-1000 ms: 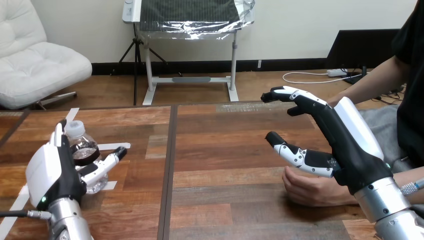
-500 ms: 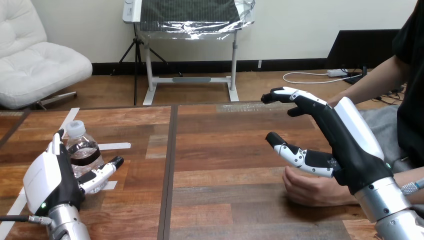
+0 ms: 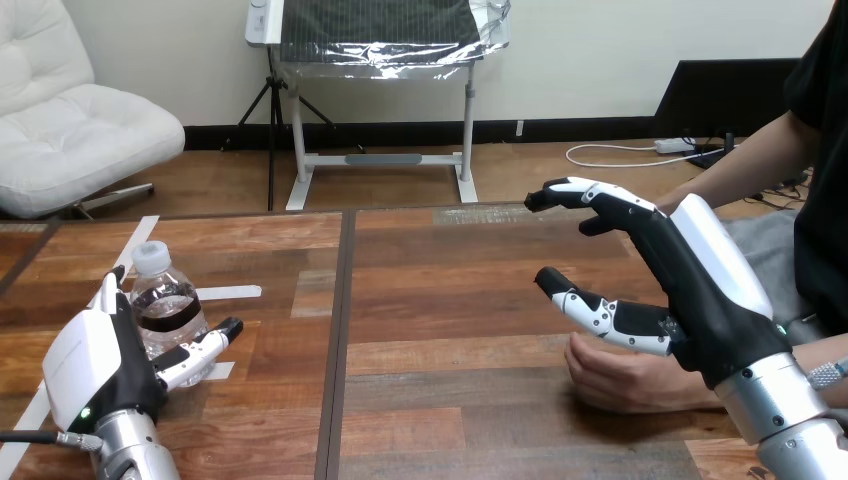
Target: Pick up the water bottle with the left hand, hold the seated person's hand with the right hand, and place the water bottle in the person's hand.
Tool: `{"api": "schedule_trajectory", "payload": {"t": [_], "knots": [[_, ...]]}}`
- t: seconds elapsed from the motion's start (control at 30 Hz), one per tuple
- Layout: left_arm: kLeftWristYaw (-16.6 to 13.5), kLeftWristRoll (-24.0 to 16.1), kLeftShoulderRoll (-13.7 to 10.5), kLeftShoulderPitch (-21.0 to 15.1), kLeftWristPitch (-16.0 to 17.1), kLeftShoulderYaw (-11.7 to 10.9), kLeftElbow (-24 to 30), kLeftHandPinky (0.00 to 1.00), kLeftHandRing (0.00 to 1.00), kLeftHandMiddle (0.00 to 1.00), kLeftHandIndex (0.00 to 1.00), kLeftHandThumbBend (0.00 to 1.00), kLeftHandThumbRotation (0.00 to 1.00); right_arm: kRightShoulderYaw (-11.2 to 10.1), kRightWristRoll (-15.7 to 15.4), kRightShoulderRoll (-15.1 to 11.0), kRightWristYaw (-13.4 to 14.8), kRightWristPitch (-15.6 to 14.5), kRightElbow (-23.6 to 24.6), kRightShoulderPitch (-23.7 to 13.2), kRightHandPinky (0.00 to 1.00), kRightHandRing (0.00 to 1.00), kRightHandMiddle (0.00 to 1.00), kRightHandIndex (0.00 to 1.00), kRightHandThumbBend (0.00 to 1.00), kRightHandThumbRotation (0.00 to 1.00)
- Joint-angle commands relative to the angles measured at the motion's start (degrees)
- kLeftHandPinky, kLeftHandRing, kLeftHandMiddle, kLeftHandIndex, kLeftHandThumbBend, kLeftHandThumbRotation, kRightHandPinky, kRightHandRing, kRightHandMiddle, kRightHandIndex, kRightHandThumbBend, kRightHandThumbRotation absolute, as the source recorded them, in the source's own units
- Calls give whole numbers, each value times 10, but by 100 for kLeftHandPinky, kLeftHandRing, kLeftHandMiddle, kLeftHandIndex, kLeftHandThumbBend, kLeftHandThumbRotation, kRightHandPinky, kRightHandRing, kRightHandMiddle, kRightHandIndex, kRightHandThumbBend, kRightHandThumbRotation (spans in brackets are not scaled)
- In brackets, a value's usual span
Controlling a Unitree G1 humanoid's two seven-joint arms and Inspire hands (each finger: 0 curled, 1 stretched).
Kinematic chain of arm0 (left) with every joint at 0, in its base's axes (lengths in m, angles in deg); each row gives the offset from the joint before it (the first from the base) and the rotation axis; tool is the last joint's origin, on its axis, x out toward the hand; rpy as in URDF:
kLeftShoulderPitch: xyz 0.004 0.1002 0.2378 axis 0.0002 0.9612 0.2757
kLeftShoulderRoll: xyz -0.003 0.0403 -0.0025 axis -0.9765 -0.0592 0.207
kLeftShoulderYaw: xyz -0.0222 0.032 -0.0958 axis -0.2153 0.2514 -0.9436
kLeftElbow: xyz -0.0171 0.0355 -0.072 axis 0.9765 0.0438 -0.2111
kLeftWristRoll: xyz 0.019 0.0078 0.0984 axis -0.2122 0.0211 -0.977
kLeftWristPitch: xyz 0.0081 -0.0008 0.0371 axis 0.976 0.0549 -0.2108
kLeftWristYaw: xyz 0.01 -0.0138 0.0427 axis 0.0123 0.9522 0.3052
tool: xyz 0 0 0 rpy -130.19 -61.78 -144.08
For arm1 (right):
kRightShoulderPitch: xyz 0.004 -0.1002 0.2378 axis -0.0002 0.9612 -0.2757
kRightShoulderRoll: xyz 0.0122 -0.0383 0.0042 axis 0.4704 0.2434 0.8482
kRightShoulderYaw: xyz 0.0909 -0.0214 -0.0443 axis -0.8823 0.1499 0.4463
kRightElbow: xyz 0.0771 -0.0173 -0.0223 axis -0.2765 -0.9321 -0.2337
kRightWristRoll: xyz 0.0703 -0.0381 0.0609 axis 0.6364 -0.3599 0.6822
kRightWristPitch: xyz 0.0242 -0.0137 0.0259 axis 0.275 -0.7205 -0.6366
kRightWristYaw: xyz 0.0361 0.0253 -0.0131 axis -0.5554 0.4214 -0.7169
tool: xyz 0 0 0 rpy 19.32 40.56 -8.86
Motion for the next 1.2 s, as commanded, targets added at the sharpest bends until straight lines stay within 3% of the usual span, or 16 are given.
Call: {"api": "schedule_trajectory", "payload": {"t": [0.0,0.3,0.7,1.17], "knots": [[-11,-5,-15,-46,-3,9,3,95,93,92,94,94,57,-8,5,-3,1,0,7,-36,74,84,84,74,44,1],[-11,-9,-13,-42,-19,13,15,92,92,92,93,94,57,-7,9,0,1,2,4,-35,75,84,84,75,44,0],[-20,4,-12,-48,-2,8,1,90,91,91,92,92,54,-6,4,-4,2,5,2,-38,75,84,84,75,43,0],[-24,38,-10,-74,31,-3,-28,80,87,89,89,88,42,-8,7,-3,2,6,2,-37,75,84,84,74,44,0]]}}
